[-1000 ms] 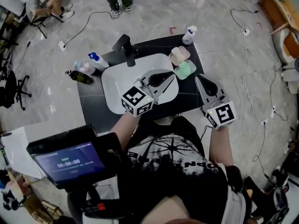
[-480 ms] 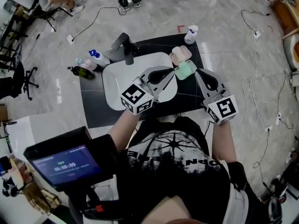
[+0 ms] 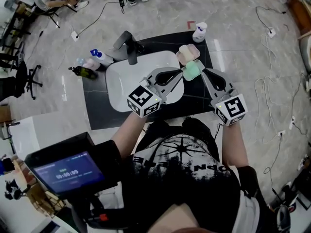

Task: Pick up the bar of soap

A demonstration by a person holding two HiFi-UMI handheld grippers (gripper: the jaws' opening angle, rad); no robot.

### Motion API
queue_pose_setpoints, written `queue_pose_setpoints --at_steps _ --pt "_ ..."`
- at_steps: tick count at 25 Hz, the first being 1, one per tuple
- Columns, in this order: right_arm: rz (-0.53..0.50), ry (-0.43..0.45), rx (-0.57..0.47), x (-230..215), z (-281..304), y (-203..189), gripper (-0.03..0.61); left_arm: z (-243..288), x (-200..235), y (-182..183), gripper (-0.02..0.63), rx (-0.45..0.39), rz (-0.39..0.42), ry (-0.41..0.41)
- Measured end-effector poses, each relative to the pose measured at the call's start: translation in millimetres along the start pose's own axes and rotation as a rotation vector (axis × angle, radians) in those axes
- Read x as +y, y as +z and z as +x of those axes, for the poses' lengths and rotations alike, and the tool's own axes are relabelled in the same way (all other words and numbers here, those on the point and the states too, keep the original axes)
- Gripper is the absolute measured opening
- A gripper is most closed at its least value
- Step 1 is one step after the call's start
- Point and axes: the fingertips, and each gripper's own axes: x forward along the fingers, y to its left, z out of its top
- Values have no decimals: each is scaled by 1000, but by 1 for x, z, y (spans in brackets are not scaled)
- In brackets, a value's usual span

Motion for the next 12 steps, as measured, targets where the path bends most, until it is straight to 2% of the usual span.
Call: queue_pose_setpoints --at_steps 6,9,12 --pt "14 3 61 -6 9 -19 20 12 5 -11 11 54 -5 -1" --pt "29 4 100 -11 20 -38 89 22 15 -26 11 94 -23 -2" --pt "32 -4 151 -19 32 -58 117 33 24 -39 12 135 -42 -6"
